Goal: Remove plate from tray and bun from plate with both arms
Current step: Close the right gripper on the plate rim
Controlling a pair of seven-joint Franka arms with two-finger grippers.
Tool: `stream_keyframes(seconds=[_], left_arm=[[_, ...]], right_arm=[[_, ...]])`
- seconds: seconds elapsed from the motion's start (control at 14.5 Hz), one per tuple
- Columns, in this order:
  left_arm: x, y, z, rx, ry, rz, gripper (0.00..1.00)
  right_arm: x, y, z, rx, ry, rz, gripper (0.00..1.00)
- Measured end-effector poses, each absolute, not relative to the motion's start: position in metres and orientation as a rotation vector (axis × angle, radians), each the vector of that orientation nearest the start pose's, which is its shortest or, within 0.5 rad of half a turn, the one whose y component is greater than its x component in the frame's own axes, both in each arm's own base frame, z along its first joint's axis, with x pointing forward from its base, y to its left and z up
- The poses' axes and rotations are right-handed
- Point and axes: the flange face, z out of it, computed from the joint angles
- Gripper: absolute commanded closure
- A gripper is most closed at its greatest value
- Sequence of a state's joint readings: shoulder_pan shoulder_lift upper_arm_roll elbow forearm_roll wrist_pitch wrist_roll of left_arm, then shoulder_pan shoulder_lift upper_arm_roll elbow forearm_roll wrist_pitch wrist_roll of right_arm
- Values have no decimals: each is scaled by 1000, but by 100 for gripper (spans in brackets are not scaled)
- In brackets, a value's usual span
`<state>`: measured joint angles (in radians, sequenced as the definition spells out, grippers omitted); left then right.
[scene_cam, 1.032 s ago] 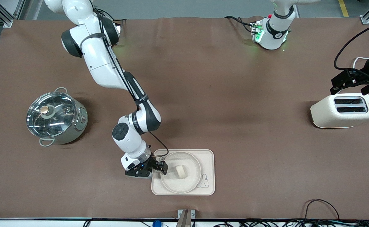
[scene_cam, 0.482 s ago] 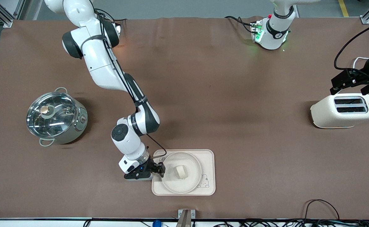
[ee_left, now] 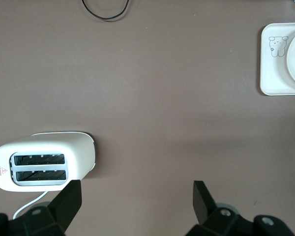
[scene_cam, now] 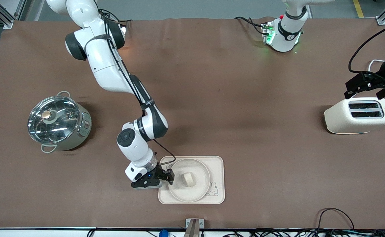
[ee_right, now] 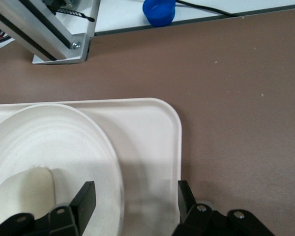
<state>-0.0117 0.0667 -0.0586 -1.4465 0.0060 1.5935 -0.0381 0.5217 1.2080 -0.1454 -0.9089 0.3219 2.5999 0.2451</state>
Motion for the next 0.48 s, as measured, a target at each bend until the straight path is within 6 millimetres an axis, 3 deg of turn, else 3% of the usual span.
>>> stream_keyframes(seconds=[0.14, 0.34, 0.48], left_arm=[[577, -39, 648, -3141, 50, -126, 0], [577, -39, 648, -3141, 50, -126, 0], [577, -38, 648, -3141, 58, -126, 0]], right_arm=[[742, 357, 189, -2809, -43, -613, 32], [739, 363, 188, -2806, -41, -606, 54], [738, 364, 187, -2806, -39, -602, 55]])
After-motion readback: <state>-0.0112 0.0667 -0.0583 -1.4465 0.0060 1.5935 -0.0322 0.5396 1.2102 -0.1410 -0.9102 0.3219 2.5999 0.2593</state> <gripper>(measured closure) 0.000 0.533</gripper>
